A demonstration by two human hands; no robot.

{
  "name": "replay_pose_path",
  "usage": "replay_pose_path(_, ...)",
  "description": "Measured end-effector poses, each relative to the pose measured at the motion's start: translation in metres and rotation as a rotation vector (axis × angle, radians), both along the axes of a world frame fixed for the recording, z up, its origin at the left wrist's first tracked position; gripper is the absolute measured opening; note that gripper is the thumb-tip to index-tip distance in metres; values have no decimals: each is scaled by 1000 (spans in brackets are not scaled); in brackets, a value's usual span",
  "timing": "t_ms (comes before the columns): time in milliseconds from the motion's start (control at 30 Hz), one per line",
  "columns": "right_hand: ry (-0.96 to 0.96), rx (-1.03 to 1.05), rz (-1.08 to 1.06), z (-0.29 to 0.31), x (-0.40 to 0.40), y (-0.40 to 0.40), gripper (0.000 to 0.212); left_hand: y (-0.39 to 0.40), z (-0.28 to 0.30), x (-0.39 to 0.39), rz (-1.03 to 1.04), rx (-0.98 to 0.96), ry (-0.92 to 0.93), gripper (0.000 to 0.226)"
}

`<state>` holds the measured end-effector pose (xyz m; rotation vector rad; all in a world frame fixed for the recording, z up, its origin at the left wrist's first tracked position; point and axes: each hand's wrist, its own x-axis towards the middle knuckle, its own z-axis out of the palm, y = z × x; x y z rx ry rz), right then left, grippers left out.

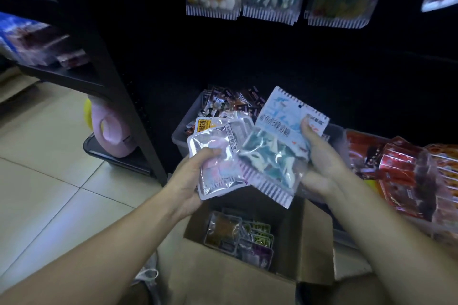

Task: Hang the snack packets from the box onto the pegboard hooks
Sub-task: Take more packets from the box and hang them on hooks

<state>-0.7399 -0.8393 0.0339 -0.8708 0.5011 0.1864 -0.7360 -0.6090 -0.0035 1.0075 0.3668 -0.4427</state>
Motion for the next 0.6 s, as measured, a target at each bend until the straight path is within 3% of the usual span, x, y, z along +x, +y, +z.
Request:
replay_pose_path(167,-18,-37,79,-7,7,18,50,-6,8,7,34,-9,-20,74)
replay_pose_path(267,-59,-85,93,-5,11,19,41,-13,15,11,-5,-34,-48,73)
replay_pose_path(433,-233,-283,-65,28,14,10,28,-24,32,27,61,-61,-110,51)
replay_pose_path(600,-235,-424,-210,38,18,1,28,-34,53,41,161,83,-277,48)
